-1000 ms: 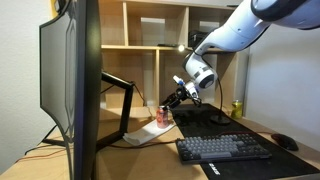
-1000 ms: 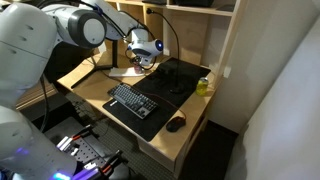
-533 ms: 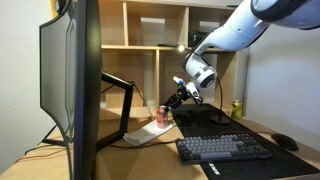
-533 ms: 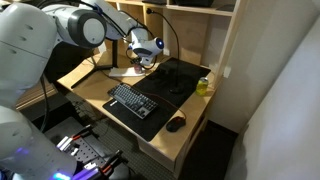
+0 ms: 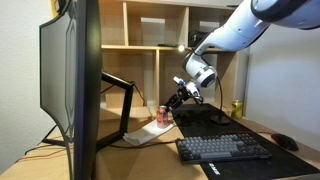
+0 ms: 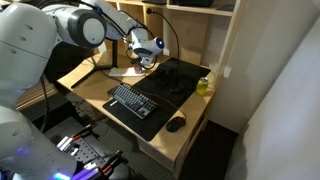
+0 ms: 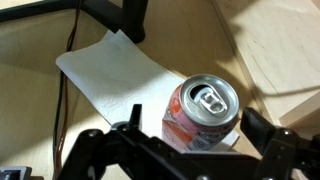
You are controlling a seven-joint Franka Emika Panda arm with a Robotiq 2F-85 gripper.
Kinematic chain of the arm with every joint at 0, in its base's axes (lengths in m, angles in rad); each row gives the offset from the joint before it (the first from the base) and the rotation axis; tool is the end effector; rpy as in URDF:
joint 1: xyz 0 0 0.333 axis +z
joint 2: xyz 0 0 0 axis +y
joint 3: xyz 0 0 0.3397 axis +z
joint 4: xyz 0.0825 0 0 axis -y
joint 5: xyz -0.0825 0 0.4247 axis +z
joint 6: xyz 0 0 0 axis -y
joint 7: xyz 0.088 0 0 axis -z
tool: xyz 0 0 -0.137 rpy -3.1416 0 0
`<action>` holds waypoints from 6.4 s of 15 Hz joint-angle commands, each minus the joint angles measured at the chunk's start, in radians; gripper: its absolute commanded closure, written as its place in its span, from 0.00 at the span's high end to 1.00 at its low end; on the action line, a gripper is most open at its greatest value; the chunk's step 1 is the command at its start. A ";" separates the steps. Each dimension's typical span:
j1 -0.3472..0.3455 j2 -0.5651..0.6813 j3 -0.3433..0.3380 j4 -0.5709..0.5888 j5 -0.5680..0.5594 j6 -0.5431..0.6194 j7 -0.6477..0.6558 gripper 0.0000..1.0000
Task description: Put the pink can beside the yellow can
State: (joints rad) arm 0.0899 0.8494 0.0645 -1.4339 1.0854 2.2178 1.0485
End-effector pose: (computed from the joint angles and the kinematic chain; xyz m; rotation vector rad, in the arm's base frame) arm 0.7690 0.1610 0.1639 -1.6092 1.7366 0.6918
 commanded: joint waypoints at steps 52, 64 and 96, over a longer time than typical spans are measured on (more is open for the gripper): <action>-0.003 -0.045 -0.026 -0.004 -0.044 0.233 -0.009 1.00; -0.020 0.117 0.081 0.099 0.039 0.165 -0.064 1.00; -0.098 0.345 0.077 0.395 0.038 -0.395 -0.115 0.18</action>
State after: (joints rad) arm 0.0232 1.2103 0.1435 -1.0253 1.1446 1.9082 0.9271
